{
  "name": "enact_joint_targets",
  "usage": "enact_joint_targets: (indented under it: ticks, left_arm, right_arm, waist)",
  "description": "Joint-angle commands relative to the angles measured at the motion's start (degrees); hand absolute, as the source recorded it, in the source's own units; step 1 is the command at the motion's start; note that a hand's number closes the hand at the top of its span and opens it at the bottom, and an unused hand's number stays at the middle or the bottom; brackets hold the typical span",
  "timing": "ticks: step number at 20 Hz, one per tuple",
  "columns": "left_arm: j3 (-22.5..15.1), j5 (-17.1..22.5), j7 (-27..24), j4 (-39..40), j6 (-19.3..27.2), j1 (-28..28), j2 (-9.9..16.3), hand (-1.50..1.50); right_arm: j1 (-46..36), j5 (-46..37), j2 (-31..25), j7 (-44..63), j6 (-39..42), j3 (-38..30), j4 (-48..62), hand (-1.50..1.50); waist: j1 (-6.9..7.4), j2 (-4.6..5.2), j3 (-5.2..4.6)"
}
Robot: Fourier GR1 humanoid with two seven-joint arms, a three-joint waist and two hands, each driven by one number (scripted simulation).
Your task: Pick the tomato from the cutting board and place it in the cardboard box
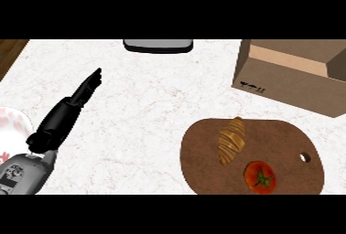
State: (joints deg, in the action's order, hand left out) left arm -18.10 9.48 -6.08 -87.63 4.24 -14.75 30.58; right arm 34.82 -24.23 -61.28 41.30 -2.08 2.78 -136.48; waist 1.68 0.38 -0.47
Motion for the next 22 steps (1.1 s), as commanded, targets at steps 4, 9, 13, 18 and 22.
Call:
enact_joint_targets:
  ticks: [4, 9, 13, 18, 22]
  left_arm:
    - [0.8, 0.2, 0.5, 1.3, -1.1, -2.0, -0.2, 0.00]
    - [-1.1, -1.9, -1.4, 1.3, 0.1, 0.7, -2.2, 0.00]
    - [0.9, -0.7, 0.6, 1.9, -1.5, -2.6, -1.3, 0.00]
    - [1.6, -2.0, -2.5, 3.8, -1.6, -0.6, -2.0, 0.00]
    - [2.8, -3.2, -3.2, 4.8, -1.5, -0.1, -2.8, 0.00]
  right_arm:
    - [-7.7, -13.4, -3.5, 14.8, 2.3, 11.3, -7.3, -1.50]
    - [-17.0, -15.2, -2.7, 22.2, 3.7, 19.7, -3.2, -1.50]
    - [-24.1, -20.0, 1.9, 25.9, 5.3, 28.9, 0.9, -1.50]
    - [-33.4, -29.4, 16.4, 27.7, 8.3, 41.6, 10.2, -1.50]
    - [-37.1, -32.6, 26.3, 29.7, 13.3, 44.8, 15.2, -1.50]
  waist:
    - [0.40, 0.02, 0.11]
    - [1.07, -0.10, 0.24]
    - [0.91, -0.14, 0.30]
    - [0.40, -0.16, 0.36]
    - [-0.82, -0.30, 0.40]
